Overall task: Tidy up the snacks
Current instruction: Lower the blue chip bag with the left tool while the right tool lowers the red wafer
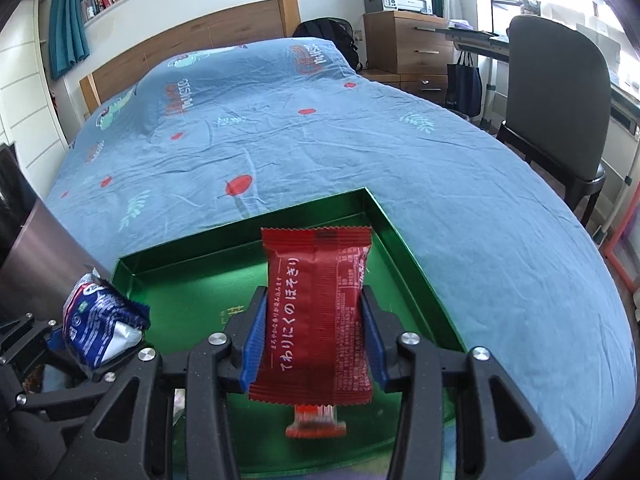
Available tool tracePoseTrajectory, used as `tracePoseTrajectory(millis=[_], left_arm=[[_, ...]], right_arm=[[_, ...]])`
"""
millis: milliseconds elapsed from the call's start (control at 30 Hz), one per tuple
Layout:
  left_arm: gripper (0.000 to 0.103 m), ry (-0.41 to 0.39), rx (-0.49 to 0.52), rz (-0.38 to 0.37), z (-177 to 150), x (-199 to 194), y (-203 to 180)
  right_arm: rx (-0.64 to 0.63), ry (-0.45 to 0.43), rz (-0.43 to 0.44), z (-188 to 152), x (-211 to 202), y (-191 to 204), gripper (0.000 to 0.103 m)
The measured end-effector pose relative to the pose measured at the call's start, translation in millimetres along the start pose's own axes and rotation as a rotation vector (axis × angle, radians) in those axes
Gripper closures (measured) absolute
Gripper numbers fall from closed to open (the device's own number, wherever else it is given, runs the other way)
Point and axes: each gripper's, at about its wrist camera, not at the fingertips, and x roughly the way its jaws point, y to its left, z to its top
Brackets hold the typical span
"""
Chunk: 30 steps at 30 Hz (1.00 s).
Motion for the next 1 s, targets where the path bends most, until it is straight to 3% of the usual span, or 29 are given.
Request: tracePoseTrajectory(millis=[267,467,1000], left_arm=[[0.055,0.073,-0.116,-0.062,9.2,37.9,8.9],[0.055,0.106,-0.131,-0.075,7.6,53.1,9.4],[0.054,0.095,-0.112,-0.097,3.1,51.6,8.4]], right_arm=[[-0.008,0.046,-0.028,-4.1,32.7,-0.7,0.0],[-0.002,0.072,-0.048,-12.3,47.5,-8.4,0.0],[-0.034,0.092,-0.065,-19.0,54.4,-2.8,0.0]])
